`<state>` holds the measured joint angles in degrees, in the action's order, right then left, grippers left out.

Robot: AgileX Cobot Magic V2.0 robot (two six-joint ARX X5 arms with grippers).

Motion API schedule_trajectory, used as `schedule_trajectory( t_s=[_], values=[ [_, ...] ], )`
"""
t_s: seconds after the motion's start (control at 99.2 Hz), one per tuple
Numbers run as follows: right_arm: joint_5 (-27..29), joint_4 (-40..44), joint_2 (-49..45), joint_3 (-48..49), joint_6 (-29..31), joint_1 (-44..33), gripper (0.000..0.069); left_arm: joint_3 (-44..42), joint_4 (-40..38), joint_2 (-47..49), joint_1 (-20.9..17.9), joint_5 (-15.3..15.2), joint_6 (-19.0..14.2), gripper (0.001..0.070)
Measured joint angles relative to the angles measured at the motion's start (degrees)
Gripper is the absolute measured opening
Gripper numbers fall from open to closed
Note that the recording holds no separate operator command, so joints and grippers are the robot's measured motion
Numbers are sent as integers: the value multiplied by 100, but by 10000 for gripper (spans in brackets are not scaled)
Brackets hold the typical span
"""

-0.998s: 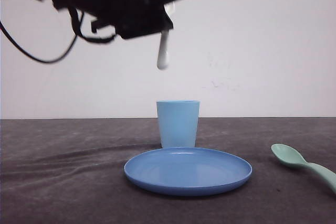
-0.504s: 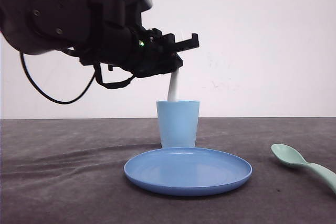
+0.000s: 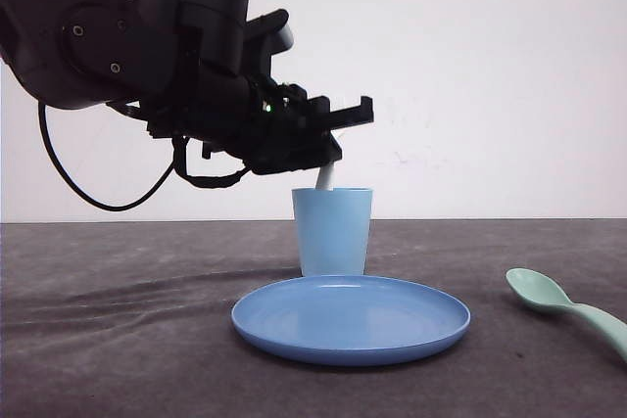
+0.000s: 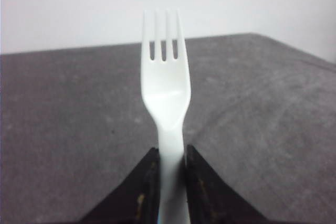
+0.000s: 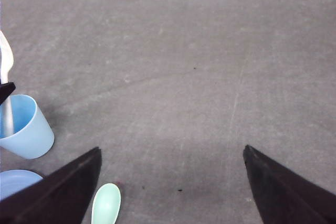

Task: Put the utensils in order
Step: 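Lift the fork with the left gripper and lower it into the blue cup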

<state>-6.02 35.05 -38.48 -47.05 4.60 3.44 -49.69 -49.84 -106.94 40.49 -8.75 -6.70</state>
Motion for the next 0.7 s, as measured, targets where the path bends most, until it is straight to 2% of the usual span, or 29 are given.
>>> schedule_trajectory(
  t_s=[0.403,0.585,0.696],
  values=[
    [0,28,-44,0,-31,0,544,0,251,-2,26,0,-44,53],
    [0,28,-46,0,-31,0,544,0,251,-2,31,0,-44,198],
    [0,31,-46,-2,-31,0,544,0,254,0,37,0,-44,233]
  ],
)
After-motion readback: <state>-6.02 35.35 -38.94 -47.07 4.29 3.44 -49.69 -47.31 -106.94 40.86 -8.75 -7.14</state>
